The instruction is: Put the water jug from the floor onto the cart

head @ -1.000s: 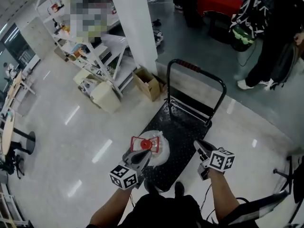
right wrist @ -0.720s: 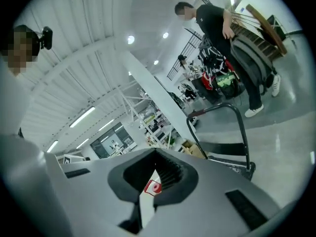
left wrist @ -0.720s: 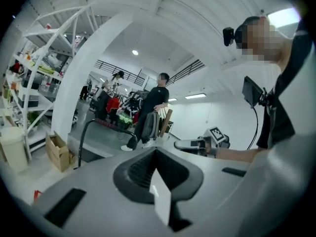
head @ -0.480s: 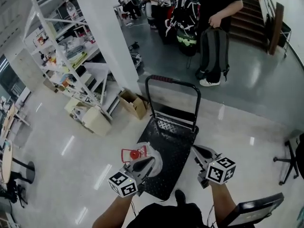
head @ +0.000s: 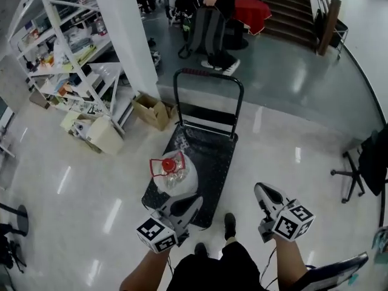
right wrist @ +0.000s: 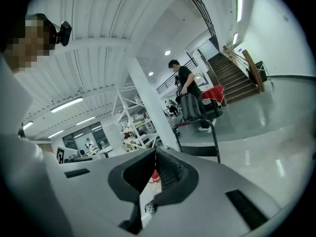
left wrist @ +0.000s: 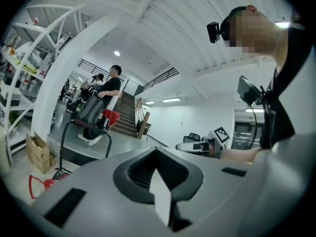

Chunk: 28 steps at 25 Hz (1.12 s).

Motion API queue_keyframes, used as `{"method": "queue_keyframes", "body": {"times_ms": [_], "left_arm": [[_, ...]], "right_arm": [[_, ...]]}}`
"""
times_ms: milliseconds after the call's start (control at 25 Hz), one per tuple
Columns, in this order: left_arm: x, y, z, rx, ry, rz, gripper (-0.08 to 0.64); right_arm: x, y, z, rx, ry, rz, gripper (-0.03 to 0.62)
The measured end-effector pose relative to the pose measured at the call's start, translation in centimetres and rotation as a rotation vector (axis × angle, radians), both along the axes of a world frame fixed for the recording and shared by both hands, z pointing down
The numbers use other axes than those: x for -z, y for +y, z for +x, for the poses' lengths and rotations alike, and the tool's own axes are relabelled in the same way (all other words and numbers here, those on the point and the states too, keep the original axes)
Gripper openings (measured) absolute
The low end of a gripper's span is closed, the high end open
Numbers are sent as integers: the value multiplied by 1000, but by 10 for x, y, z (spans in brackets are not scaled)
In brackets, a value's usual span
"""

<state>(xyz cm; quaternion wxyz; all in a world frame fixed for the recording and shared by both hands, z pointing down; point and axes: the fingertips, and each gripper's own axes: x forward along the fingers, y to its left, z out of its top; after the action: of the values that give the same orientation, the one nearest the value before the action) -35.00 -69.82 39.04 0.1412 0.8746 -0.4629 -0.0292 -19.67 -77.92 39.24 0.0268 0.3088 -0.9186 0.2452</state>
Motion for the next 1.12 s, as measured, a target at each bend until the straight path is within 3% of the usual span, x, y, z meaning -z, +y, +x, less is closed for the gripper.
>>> {"method": "queue_keyframes", "body": {"times_ms": [200, 480, 640, 800, 960, 1120], "left_arm": [[-21, 57, 13, -47, 42, -61, -11], [2, 129, 75, -118, 33, -28, -11], [14, 180, 125, -157, 67, -8, -11], [24, 231, 175, -152, 45, 24, -11], [46, 277, 229, -92, 33, 43, -11], [64, 345, 283, -156, -45, 51, -11]], "right_arm": [[-7, 83, 34, -75, 59, -31, 3], [18, 174, 107, -158, 89, 28, 3], [22, 229, 148, -167, 34, 57, 3], [31, 287, 206, -209, -17, 76, 3], [41, 347, 273, -202, 49, 135, 3], [46, 407, 328, -244, 90, 154, 3]]}}
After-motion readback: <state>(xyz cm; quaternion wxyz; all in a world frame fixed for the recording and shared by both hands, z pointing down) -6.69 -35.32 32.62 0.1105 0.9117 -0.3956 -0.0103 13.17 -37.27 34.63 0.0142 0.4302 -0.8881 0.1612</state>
